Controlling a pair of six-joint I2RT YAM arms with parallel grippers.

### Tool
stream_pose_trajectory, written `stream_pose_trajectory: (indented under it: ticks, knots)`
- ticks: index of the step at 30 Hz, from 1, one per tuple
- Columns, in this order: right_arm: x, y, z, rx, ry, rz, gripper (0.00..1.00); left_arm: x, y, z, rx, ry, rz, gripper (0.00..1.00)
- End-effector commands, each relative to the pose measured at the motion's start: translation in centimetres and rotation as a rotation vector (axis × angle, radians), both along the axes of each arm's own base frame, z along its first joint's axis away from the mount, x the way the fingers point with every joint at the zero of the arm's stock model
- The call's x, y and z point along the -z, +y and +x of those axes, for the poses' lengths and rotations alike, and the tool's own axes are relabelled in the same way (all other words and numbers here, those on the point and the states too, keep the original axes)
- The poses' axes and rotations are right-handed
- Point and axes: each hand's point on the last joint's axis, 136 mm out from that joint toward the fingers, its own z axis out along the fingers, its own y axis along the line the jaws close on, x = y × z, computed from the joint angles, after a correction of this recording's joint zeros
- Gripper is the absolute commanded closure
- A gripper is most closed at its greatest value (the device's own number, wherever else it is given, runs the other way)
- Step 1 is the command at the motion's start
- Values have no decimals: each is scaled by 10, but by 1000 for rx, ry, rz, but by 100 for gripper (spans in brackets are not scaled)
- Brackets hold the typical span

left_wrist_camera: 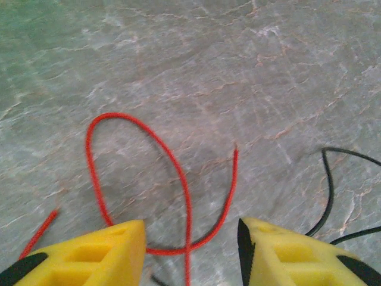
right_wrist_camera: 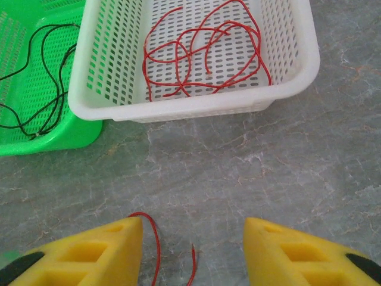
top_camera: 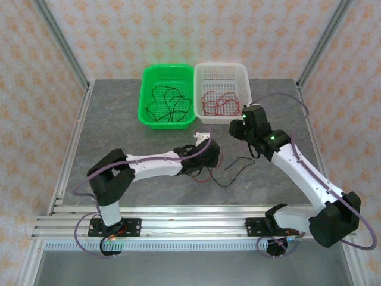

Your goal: Untangle the cables

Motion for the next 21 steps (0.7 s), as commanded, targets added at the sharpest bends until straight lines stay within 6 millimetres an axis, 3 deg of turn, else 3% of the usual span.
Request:
stream_pose_trajectory:
  ticks: [1, 6, 14, 21]
  knots:
    - [-11, -10, -4, 46, -47, 10, 53, 6, -12, 3, 34, 13, 42, 56]
    - [-15, -17, -11, 62, -61, 2, 53, 35, -7, 8, 23, 56, 164, 58]
    - [-24, -27, -20, 83, -88, 0, 53, 58, -7, 7, 26, 97, 219, 59]
    - [-30, -30, -24, 88, -100, 5, 53, 64, -6, 10, 16, 87, 230, 77]
